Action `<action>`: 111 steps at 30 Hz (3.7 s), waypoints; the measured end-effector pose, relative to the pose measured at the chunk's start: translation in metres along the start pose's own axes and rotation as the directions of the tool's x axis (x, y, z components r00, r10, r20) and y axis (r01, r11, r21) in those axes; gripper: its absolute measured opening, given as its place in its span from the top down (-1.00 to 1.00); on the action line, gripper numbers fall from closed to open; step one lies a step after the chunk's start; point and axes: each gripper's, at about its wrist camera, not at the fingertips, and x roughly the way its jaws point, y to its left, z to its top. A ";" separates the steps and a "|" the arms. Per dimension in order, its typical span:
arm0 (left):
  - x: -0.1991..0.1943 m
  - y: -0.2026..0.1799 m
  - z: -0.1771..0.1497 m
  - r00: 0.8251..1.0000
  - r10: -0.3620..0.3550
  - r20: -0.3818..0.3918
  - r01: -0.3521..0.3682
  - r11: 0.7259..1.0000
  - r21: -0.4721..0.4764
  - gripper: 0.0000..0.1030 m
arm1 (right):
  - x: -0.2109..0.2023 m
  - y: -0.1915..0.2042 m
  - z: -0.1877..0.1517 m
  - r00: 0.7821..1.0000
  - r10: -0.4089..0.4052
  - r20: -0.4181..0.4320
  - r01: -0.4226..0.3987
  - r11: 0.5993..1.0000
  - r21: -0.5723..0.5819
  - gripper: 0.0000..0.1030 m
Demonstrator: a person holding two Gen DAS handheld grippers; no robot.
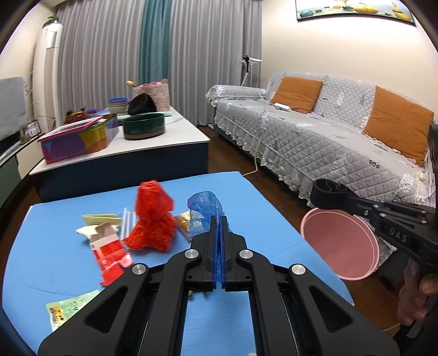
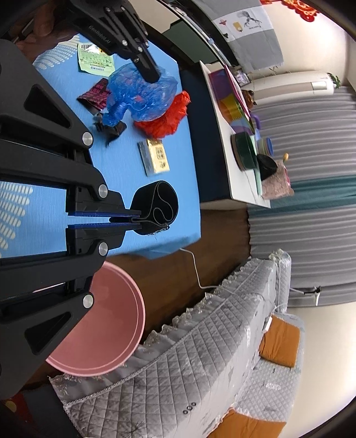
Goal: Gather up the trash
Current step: 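Carry the blue bag with the left gripper while the right gripper carries the black band to the basin, then open both grippers over the pink basin to drop the items, then move both open grippers back over the table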
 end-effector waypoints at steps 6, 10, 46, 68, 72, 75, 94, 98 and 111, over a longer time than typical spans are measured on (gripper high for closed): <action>0.005 -0.021 0.002 0.999 -0.037 -0.005 0.038 0.999 0.010 0.98 | -0.007 -0.025 -0.002 1.000 -0.029 0.006 0.029 0.999 0.033 0.93; 0.009 -0.035 0.005 0.998 -0.062 -0.016 0.063 0.998 0.014 0.98 | -0.014 -0.043 -0.003 0.999 -0.045 0.014 0.044 0.997 0.056 0.93; 0.078 -0.165 0.023 0.960 -0.253 -0.117 0.267 0.954 0.134 0.98 | -0.023 -0.155 -0.010 0.987 -0.162 -0.012 0.161 0.961 0.225 0.92; 0.106 -0.157 0.028 0.936 -0.294 -0.195 0.311 0.948 0.063 0.29 | -0.002 -0.175 -0.012 0.981 -0.175 -0.078 0.191 0.931 0.311 0.00; 0.091 -0.141 0.029 0.945 -0.276 -0.176 0.290 0.955 0.062 0.29 | -0.005 -0.165 -0.006 0.984 -0.170 -0.058 0.179 0.936 0.304 0.00; 0.077 -0.126 0.031 0.952 -0.262 -0.156 0.273 0.961 0.053 0.29 | -0.007 -0.154 -0.002 0.986 -0.159 -0.041 0.164 0.943 0.289 0.00; -0.017 -0.003 0.045 0.995 -0.089 -0.037 0.091 0.995 0.050 0.29 | -0.013 -0.038 0.028 0.999 0.000 0.054 -0.010 0.982 0.187 0.12; -0.028 0.030 0.044 0.999 -0.036 -0.030 0.037 0.999 0.031 0.29 | -0.007 -0.010 0.034 0.998 0.041 0.055 -0.050 0.984 0.173 0.17; -0.021 0.132 0.000 0.992 0.085 -0.092 -0.098 0.983 -0.154 0.29 | 0.033 0.073 0.027 0.991 0.134 -0.016 -0.133 0.990 0.055 0.38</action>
